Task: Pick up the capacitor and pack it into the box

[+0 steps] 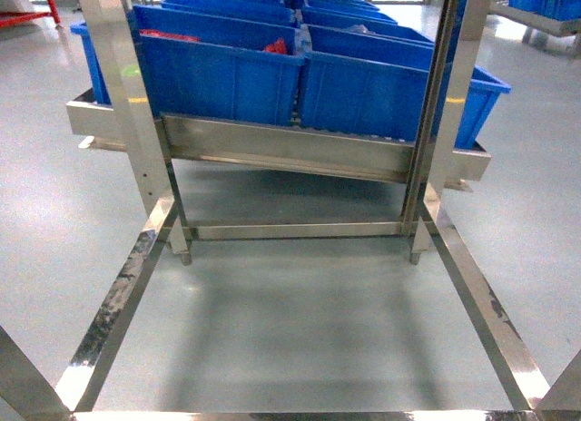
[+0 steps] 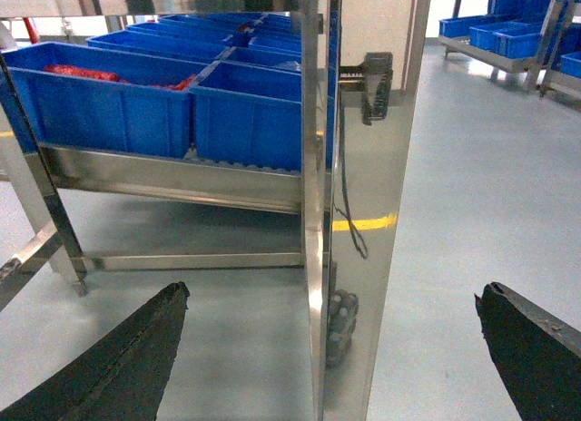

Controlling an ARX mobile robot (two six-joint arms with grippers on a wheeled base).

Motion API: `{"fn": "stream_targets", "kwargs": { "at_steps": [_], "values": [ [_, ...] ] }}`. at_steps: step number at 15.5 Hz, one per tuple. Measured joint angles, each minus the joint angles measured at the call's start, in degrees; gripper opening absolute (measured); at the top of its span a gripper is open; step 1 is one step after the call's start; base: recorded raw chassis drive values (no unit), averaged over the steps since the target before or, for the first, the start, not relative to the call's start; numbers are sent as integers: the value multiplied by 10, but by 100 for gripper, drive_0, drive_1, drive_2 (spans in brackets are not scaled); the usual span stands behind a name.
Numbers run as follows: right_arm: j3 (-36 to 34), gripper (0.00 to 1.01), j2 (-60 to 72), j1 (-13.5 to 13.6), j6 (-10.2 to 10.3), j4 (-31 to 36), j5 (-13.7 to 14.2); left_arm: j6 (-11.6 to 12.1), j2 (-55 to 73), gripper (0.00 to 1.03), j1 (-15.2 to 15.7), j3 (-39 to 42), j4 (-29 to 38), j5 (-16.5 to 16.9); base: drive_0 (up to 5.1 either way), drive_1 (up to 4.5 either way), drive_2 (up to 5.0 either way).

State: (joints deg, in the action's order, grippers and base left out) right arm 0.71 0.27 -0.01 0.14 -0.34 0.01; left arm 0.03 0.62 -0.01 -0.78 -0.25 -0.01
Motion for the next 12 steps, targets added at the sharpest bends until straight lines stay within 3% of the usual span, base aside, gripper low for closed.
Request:
{"fn": "stream_targets", "kwargs": {
  "at_steps": [12],
  "values": [
    [0,98,0,0,0,0,0,0,0,98,0,0,0,0,0,0,0]
  ]
}}
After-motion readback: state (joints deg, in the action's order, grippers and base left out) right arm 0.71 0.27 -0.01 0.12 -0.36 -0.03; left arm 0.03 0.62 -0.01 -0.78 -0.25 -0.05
